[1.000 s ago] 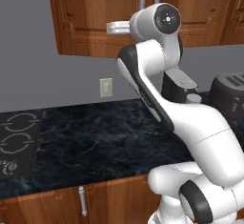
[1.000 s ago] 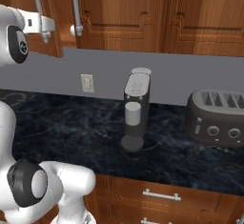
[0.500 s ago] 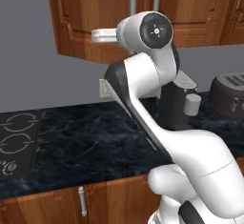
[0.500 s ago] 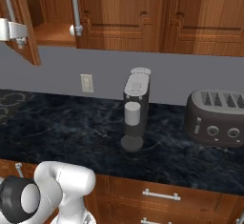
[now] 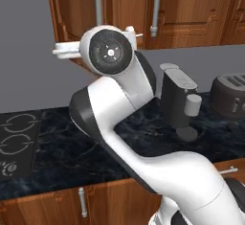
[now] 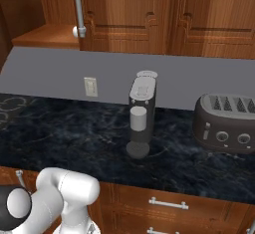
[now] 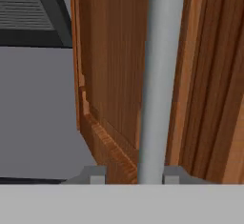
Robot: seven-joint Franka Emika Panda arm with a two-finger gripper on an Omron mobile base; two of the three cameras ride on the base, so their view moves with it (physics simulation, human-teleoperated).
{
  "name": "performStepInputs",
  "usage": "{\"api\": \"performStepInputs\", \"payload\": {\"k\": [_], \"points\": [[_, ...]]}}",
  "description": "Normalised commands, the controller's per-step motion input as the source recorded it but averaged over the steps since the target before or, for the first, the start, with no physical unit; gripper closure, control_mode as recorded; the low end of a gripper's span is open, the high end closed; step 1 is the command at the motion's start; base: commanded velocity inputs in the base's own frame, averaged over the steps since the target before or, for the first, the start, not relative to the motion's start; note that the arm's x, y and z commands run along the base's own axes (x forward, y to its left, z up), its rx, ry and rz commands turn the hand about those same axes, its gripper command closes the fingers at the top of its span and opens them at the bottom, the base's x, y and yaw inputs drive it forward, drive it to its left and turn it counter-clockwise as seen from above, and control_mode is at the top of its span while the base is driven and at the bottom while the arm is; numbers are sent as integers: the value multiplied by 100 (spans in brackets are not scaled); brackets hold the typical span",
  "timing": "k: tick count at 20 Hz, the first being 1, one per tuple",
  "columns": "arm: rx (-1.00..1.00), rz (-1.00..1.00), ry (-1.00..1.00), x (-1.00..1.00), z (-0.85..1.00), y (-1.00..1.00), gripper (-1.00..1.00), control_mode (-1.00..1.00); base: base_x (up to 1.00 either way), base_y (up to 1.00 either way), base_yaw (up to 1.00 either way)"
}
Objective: Open the cabinet and move the ladle to the pot. Then close the cabinet.
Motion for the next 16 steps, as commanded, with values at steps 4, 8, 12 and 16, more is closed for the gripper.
{"api": "performStepInputs", "payload": {"k": [4,8,12,16], "points": [[-1,0,0,-60,20,-32,-100,-100,0,0,0],[4,-2,0,-88,30,-100,-100,-100,0,0,0],[6,-4,0,-66,17,-100,-100,-100,0,0,0],[18,0,4,-2,-1,-100,-100,-100,0,0,0]]}}
